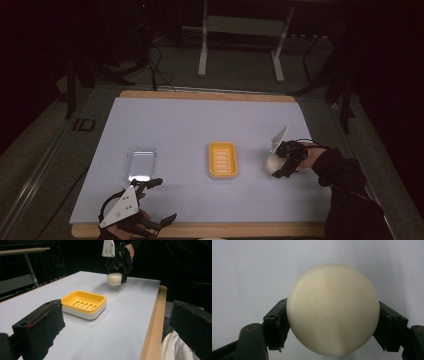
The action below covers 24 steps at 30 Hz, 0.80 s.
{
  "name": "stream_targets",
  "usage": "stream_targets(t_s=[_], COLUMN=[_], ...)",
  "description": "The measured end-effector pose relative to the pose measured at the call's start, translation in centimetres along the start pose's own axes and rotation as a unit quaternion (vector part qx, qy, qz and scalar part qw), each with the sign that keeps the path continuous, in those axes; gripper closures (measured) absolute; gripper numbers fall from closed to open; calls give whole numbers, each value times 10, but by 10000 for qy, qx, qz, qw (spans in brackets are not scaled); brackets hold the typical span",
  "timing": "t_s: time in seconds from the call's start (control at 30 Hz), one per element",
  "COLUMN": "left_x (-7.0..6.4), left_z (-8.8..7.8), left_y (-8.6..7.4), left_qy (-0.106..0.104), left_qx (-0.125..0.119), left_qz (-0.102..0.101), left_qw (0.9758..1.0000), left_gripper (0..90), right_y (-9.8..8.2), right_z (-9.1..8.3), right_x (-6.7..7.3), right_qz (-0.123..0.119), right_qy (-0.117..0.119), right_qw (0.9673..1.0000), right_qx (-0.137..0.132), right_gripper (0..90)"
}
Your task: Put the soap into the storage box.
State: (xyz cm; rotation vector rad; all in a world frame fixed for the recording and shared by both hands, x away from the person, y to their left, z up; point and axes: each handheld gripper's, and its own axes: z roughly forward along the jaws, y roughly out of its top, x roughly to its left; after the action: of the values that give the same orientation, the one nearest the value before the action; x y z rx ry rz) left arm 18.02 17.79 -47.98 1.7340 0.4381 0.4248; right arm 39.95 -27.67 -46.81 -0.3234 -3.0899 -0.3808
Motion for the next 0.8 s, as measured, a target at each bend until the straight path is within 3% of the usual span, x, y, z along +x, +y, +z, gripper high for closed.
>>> stream_targets(t_s=[0.4, 0.8], left_x=[0, 0], left_z=[0, 0], left_y=[0, 0], left_qy=[-6, -28], left_qx=[10, 23], left_qz=[-1, 14], left_qw=[10000, 10000], left_gripper=[1, 1], right_y=[9, 41], right_z=[-24, -44], right_x=[2, 8], right_qz=[-167, -518], right_qy=[-21, -49], right_qw=[9998, 9986], right_qx=[54, -4], right_gripper=[248, 248])
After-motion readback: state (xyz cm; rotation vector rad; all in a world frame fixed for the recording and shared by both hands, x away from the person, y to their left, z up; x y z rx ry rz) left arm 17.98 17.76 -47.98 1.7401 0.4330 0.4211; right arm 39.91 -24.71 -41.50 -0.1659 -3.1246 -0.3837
